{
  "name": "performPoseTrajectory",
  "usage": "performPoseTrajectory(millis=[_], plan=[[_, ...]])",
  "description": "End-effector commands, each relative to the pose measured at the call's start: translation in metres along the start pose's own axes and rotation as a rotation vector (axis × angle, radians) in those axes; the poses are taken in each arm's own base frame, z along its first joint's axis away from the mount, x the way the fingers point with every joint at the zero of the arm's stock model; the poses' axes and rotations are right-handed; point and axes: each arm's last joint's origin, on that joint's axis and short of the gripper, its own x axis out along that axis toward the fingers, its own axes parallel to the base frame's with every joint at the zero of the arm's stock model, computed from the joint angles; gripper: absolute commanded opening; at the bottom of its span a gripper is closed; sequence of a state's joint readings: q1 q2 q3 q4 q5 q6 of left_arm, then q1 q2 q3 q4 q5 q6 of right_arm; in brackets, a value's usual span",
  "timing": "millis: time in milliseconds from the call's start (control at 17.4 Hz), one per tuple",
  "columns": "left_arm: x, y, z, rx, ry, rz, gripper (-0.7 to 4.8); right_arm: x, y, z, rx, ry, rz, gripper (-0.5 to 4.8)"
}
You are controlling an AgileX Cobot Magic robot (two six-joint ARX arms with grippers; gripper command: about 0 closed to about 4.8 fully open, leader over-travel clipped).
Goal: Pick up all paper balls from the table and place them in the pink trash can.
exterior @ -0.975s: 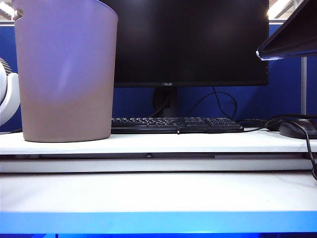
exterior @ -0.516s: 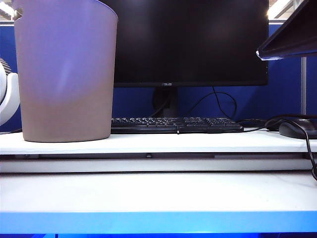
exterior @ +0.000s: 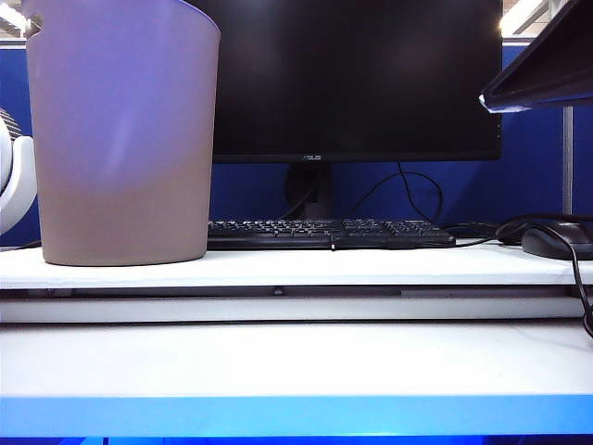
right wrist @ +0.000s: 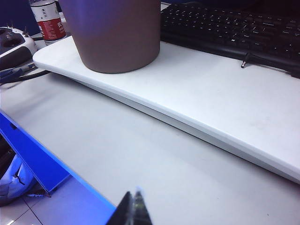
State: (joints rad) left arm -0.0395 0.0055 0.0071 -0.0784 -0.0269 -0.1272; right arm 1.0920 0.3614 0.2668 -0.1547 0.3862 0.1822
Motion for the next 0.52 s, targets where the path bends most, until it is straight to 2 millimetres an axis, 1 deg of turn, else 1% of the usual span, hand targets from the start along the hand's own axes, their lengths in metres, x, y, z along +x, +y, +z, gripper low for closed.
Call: performPoseTrajectory(millis=[57,516], plan=[[-0.0002,-0.0002,0.0019,-0.004,-0.02,0.001,-0.05,-0.0005,0.0003,0.0031,0.007,-0.021,0.001,-0.07],[-0.0002,-0.0003,0.0032,-0.001,-0.033,0.0,-0.05,-0.0005,0.0003,0.0031,0.007,-0.021,0.0,-0.07]])
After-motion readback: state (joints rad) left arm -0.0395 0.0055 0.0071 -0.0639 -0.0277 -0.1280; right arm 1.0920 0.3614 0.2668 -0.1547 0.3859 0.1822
